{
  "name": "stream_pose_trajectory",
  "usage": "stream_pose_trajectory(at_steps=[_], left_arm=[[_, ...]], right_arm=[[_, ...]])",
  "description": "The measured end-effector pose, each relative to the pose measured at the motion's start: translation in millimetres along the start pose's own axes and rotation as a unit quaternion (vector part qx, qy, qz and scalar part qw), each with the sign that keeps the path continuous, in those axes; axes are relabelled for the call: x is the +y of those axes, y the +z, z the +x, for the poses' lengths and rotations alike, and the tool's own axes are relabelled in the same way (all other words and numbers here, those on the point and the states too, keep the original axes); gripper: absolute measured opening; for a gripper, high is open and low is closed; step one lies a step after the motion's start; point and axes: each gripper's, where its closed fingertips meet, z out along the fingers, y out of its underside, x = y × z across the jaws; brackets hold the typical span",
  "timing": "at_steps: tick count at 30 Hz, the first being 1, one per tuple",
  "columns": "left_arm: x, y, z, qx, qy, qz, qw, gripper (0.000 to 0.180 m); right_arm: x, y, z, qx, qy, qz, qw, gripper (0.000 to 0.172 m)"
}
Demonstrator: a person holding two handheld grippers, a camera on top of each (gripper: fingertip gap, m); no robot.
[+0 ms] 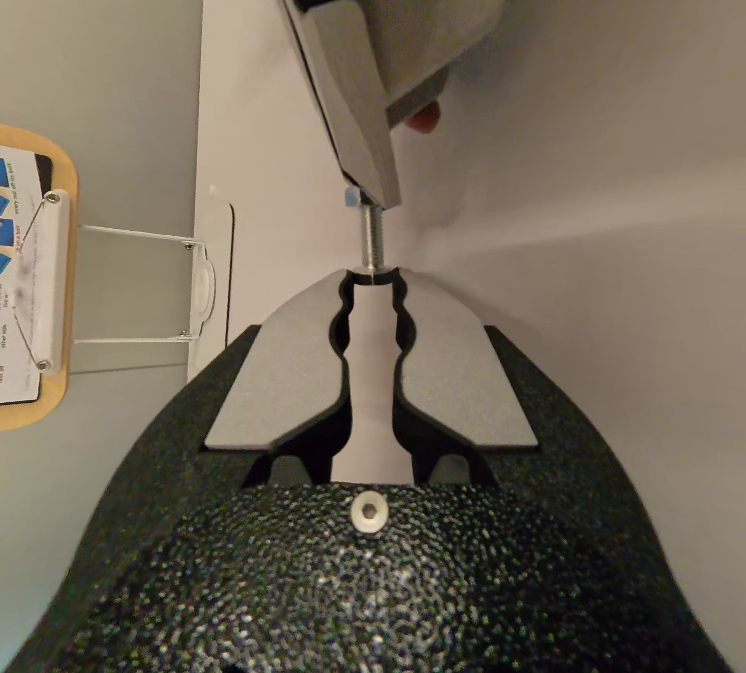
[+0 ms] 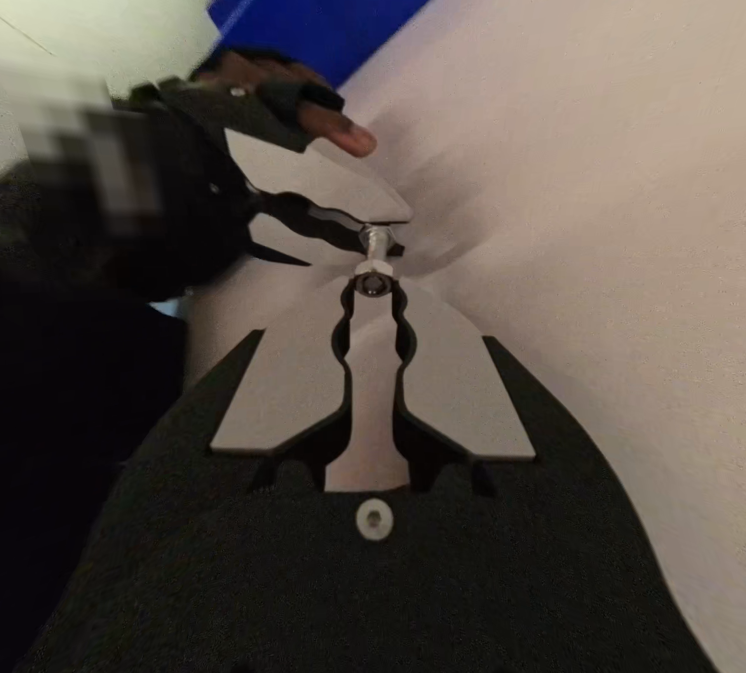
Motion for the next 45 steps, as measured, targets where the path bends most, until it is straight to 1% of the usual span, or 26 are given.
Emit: stream_pose_trajectory(at_steps=[2,3,5,7,9,11,12,13,14,15,16,18,19,20,22,25,27,30,31,33,35,36,38,40,42,45], left_arm=[[-2,-2,-4,-0.003,-0.019,0.011,1.0,0.018],[-1,-3,-7,-0.005,-0.026,0.011,1.0,0.018],[2,-4,-9,-0.006,-0.035,0.007,0.999,0.017],[3,-4,-10,-0.004,-0.043,0.01,0.999,0.017],[2,-4,-9,-0.002,-0.044,0.012,0.999,0.017],[-1,-4,-6,0.002,-0.041,0.015,0.999,0.017],[-3,-4,-5,0.004,-0.04,0.019,0.999,0.017],[-4,-4,-4,0.004,-0.037,0.021,0.999,0.017],[-3,-3,-3,0.006,-0.031,0.014,0.999,0.017],[-2,-2,-2,0.002,-0.02,0.01,1.0,0.018],[-1,-2,-2,0.0,-0.013,0.005,1.0,0.018],[0,-1,-2,-0.007,0.004,-0.001,1.0,0.018],[-1,-2,-2,-0.008,0.012,-0.001,1.0,0.018],[-1,-2,-2,-0.01,0.017,-0.002,1.0,0.018],[-2,-3,-5,-0.014,0.009,0.002,1.0,0.018],[0,-3,-7,-0.013,-0.01,0.005,1.0,0.017],[0,-4,-9,-0.01,-0.025,0.011,1.0,0.017],[0,-5,-9,-0.005,-0.034,0.017,0.999,0.017],[-1,-4,-8,-0.003,-0.033,0.018,0.999,0.017],[-3,-3,-4,0.003,-0.027,0.02,0.999,0.017],[-5,-2,0,0.006,-0.02,0.019,1.0,0.017],[-4,-1,2,0.009,-0.012,0.013,1.0,0.018],[-3,0,5,0.012,0.0,0.007,1.0,0.018],[-3,1,7,0.016,0.006,0.008,1.0,0.018],[-7,0,4,0.013,-0.006,0.021,1.0,0.017],[-7,-3,-1,0.008,-0.022,0.024,0.999,0.017]], right_arm=[[-8,-6,0,-0.029,-0.007,0.027,0.999,0.024],[-12,-8,2,-0.012,-0.049,0.036,0.998,0.034],[-18,-13,6,0.054,-0.188,0.046,0.98,0.042],[-21,-18,11,0.139,-0.345,0.044,0.927,0.047],[-22,-18,9,0.201,-0.477,0.031,0.855,0.047],[-18,-15,6,0.233,-0.56,0.016,0.795,0.04],[-14,-11,5,0.237,-0.574,0.006,0.784,0.029],[-10,-8,4,0.233,-0.572,-0.006,0.787,0.017],[-8,-7,5,0.231,-0.551,-0.015,0.802,0.017],[-6,-7,6,0.222,-0.507,-0.029,0.833,0.017],[-3,-6,7,0.203,-0.435,-0.04,0.877,0.017],[4,-6,2,0.131,-0.217,-0.044,0.966,0.016],[6,-6,-3,0.08,-0.115,-0.04,0.989,0.017],[6,-8,-9,0.03,-0.05,-0.031,0.998,0.017],[-2,-13,-13,-0.022,-0.023,-0.002,1.0,0.023],[-12,-21,-6,0.039,-0.159,0.019,0.986,0.04],[-14,-25,-1,0.115,-0.306,0.014,0.945,0.046],[-14,-25,-1,0.197,-0.489,-0.002,0.85,0.049],[-13,-24,-4,0.207,-0.522,-0.001,0.827,0.048],[-11,-19,-11,0.21,-0.548,0.005,0.81,0.037],[-5,-14,-15,0.192,-0.532,-0.005,0.825,0.019],[-3,-13,-13,0.186,-0.498,-0.016,0.847,0.018],[2,-12,-11,0.152,-0.365,-0.032,0.918,0.018],[5,-13,-14,0.083,-0.168,-0.028,0.982,0.018],[0,-19,-19,0.003,-0.039,-0.003,0.999,0.018],[-16,-29,-22,-0.048,-0.017,0.05,0.997,0.027]])
